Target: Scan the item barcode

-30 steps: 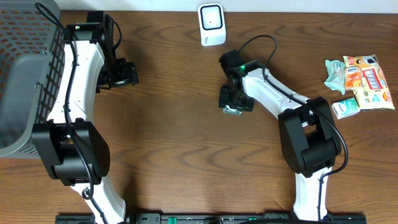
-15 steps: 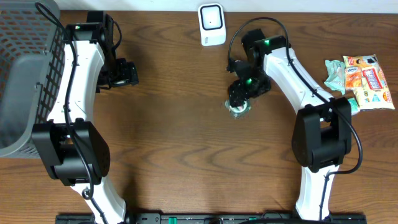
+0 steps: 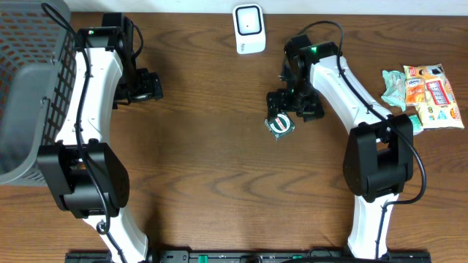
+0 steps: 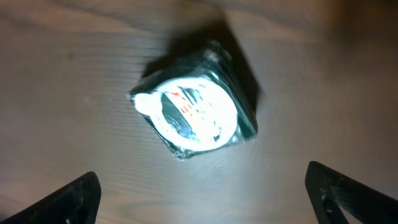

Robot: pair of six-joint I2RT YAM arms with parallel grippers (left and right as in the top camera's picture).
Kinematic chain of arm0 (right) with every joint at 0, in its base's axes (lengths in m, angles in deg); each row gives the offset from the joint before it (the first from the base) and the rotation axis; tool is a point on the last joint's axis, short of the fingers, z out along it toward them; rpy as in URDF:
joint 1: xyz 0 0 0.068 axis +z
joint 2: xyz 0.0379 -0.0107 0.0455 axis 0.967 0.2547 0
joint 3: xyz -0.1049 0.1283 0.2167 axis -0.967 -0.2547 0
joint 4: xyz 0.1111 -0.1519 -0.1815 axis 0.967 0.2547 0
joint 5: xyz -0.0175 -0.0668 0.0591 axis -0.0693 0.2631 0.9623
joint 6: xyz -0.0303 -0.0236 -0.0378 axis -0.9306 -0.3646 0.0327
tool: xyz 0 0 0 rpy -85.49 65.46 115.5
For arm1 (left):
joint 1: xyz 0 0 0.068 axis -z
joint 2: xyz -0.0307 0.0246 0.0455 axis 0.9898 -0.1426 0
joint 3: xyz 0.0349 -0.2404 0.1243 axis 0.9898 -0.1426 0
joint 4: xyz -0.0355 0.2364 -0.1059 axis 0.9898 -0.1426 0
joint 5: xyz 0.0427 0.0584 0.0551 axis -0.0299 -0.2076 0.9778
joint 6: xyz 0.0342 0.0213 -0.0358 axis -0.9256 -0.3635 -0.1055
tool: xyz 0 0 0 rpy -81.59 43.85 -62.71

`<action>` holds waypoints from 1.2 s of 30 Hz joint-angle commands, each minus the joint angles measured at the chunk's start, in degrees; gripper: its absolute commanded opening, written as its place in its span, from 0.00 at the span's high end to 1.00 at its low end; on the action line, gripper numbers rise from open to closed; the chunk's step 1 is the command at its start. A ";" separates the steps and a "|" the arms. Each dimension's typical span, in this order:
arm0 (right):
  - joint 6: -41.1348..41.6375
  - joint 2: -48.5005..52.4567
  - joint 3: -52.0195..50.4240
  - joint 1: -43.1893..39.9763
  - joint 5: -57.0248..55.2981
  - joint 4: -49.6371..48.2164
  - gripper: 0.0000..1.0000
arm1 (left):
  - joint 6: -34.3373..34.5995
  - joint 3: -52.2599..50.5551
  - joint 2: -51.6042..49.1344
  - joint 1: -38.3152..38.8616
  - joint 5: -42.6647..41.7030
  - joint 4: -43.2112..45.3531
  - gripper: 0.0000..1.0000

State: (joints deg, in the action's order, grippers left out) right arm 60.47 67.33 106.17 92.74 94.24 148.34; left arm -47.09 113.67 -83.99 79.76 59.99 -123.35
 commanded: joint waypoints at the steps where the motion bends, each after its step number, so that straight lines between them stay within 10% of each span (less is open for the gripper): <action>1: 21.42 -0.35 0.63 0.55 1.01 0.74 0.01 | 0.72 -0.61 -0.33 -0.09 0.50 -0.22 0.02; 10: 45.72 -0.35 -1.62 2.93 -6.95 -3.82 0.01 | 0.72 -0.61 -0.33 -0.09 0.50 -0.22 0.02; 19: 47.82 -0.35 -8.83 4.15 -8.00 -12.57 0.01 | 0.74 -0.61 -0.33 -0.09 0.50 -0.22 0.02; 36: 41.57 -0.37 -17.05 3.30 4.00 -21.14 0.34 | 0.72 -0.61 -0.33 -0.09 0.50 -0.22 0.02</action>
State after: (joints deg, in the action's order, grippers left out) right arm 106.57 65.93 89.98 96.74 90.54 127.40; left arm -47.09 113.67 -83.99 79.76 59.99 -123.35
